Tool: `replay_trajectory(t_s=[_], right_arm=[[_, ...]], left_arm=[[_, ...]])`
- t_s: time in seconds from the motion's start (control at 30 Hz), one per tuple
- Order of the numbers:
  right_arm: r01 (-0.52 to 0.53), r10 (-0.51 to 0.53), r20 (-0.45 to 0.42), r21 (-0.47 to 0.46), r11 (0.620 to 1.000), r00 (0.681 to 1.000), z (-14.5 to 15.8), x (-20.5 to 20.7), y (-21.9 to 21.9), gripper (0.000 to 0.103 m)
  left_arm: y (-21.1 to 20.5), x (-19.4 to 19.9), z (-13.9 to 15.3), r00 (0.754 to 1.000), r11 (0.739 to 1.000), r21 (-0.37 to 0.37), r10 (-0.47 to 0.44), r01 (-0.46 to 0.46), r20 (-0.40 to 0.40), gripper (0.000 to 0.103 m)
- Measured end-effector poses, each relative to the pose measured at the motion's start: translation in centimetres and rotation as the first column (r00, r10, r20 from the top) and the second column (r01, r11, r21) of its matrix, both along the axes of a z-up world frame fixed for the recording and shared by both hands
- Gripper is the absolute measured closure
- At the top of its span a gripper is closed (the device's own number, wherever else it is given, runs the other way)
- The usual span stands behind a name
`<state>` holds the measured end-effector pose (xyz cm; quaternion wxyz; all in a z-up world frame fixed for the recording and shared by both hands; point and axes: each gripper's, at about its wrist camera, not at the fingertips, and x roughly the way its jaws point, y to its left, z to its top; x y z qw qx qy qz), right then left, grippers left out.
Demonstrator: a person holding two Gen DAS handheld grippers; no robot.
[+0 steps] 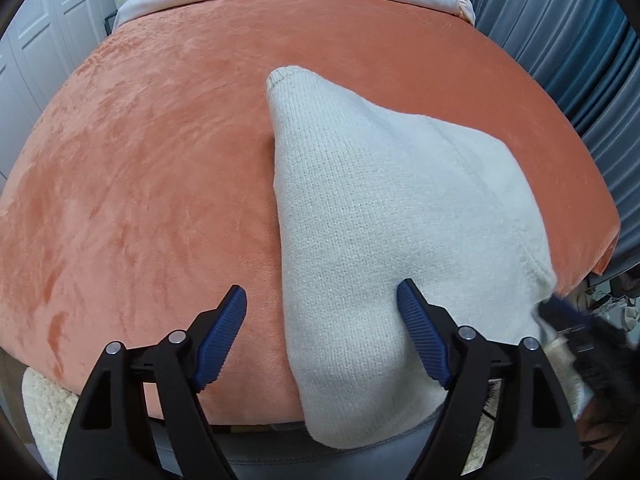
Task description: Fold small clothes
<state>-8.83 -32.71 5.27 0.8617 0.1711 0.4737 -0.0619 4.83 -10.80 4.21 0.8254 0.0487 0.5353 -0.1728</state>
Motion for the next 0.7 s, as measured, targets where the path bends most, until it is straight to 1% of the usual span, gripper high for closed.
replay_trajectory(t_s=[0.03,0.07,0.1,0.2,0.23,0.3,0.33,0.37,0.43,0.5,0.53,0.57,0.6,0.63,0.67,0.7], right_arm=[[-0.02,0.016,-0.092,-0.042,0.999,0.996,-2.1,0.8,0.4,0.081],[-0.039,0.027,-0.15,-0.076,0.996,0.988,-4.2,1.2,0.7,0.081],[-0.035,0.022,-0.156,-0.083,0.996,0.988,-4.9,1.3,0.7,0.081],[-0.027,0.014,-0.162,-0.08,0.996,0.987,-3.4,1.3,0.5,0.081],[-0.018,0.007,-0.152,-0.072,0.997,0.988,-2.8,1.1,0.4,0.082],[0.004,-0.009,-0.097,-0.05,0.999,0.995,-0.8,0.3,0.1,0.082],[0.009,-0.011,-0.056,-0.038,0.999,0.998,0.4,-0.4,0.0,0.082],[0.0,0.0,-0.021,-0.029,1.0,1.0,1.6,-0.9,0.2,0.082],[-0.049,0.049,0.027,-0.005,0.999,0.998,3.5,-1.0,1.5,0.082],[-0.136,0.135,0.058,0.014,0.991,0.989,5.0,-0.1,3.6,0.082],[-0.182,0.18,0.065,0.022,0.983,0.981,5.2,0.5,5.3,0.082],[-0.219,0.216,0.067,0.039,0.975,0.974,5.1,1.3,6.5,0.082],[-0.251,0.249,0.047,0.059,0.966,0.967,4.2,2.4,7.8,0.082],[-0.273,0.273,0.006,0.073,0.959,0.962,2.7,3.5,9.1,0.082],[-0.294,0.3,-0.075,0.084,0.952,0.951,0.1,4.7,10.4,0.082],[-0.312,0.32,-0.16,0.071,0.947,0.934,-2.8,5.5,11.4,0.082]], left_arm=[[-0.2,-0.1,-0.2,1.0,1.0,-0.001,-0.009,0.009,-0.016,0.022],[-0.3,-0.2,-0.4,1.0,1.0,-0.002,-0.004,0.004,-0.021,0.022],[-0.3,-0.4,-0.3,1.0,1.0,0.004,0.008,-0.008,-0.009,0.022],[-0.4,-0.6,0.7,1.0,0.999,0.035,0.002,-0.003,0.023,0.025],[-0.4,-0.9,1.2,1.0,0.999,0.032,0.002,-0.003,0.031,0.029],[0.4,-1.5,2.7,0.998,1.0,0.021,0.013,-0.014,0.054,0.029],[1.0,-1.7,3.2,0.998,0.999,0.02,0.026,-0.027,0.066,0.029],[1.9,-1.8,3.7,0.996,0.999,0.02,0.044,-0.046,0.074,0.029],[4.0,-1.9,4.1,0.993,0.995,0.027,0.091,-0.093,0.077,0.029],[5.9,-1.7,4.0,0.989,0.99,0.047,0.131,-0.134,0.066,0.029],[6.8,-1.6,3.9,0.987,0.986,0.055,0.151,-0.155,0.06,0.029],[7.6,-1.6,3.8,0.983,0.983,0.06,0.172,-0.176,0.06,0.029],[8.2,-1.6,3.7,0.98,0.979,0.068,0.189,-0.193,0.062,0.029],[8.7,-1.6,3.5,0.978,0.976,0.078,0.2,-0.204,0.062,0.029],[8.9,-1.8,3.5,0.977,0.974,0.082,0.206,-0.211,0.061,0.029],[9.1,-1.8,3.5,0.976,0.974,0.081,0.209,-0.213,0.058,0.029]])
